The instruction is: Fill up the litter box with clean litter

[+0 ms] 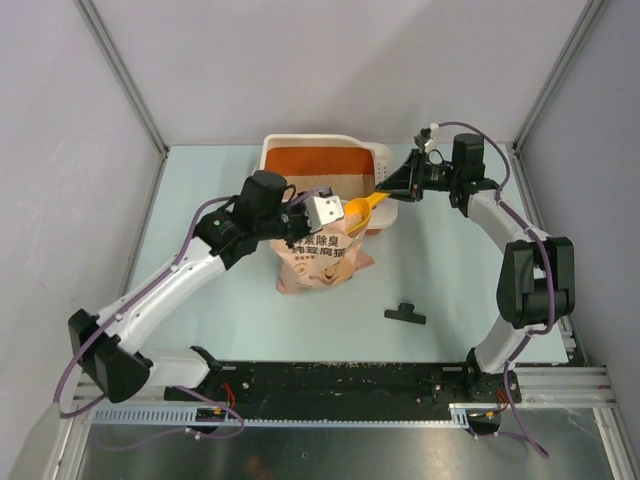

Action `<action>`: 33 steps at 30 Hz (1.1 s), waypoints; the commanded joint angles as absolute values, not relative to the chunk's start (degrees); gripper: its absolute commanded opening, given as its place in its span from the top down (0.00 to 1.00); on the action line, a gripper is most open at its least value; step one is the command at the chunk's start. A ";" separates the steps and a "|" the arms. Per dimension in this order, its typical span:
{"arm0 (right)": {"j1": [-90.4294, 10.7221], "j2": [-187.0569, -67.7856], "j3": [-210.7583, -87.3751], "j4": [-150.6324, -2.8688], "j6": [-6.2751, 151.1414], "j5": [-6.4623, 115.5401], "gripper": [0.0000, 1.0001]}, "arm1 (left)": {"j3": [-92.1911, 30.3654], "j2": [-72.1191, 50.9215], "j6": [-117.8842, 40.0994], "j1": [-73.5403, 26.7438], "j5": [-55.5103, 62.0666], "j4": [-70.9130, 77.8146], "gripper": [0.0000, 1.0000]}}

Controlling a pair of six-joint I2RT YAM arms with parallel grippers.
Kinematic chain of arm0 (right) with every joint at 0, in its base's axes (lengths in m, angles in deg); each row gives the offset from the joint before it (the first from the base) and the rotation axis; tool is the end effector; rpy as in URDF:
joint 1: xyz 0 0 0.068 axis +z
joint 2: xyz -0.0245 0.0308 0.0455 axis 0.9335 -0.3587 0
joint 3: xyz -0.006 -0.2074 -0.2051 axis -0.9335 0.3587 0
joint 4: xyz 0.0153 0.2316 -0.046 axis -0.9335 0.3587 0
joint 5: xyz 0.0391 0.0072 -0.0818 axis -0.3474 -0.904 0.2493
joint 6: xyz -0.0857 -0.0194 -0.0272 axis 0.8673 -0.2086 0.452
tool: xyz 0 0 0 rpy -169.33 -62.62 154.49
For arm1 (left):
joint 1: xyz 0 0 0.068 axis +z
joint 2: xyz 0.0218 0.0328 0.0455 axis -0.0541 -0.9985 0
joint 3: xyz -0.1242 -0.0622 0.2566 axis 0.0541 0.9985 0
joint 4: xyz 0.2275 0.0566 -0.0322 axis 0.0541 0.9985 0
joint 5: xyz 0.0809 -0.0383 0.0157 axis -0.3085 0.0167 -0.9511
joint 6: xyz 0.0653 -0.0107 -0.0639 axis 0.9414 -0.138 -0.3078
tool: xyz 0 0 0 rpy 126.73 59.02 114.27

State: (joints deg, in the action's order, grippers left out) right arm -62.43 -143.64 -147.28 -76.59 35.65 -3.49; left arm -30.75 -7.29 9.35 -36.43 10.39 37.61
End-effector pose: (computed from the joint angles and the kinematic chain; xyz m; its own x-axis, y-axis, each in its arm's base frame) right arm 0.3676 0.1180 0.3185 -0.8968 0.1830 -0.4028 -0.3510 0.2599 0.8996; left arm 0.2031 -0.1959 0.3613 0.1406 0.6304 -0.7634 0.8762 0.2797 0.3924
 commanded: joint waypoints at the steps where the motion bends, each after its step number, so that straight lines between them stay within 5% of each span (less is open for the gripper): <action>1: -60.46 -147.32 -149.81 -87.28 31.00 -6.64 1.00 | -35.64 -12.09 8.03 -36.98 13.82 33.77 1.00; 22: -70.73 -146.36 -151.74 -82.44 23.36 -4.70 1.00 | -35.56 -13.41 9.87 -36.80 7.15 33.50 1.00; 33: -73.46 -155.48 -164.20 -84.11 21.33 -4.44 1.00 | -35.56 -13.59 9.69 -36.71 4.60 33.68 1.00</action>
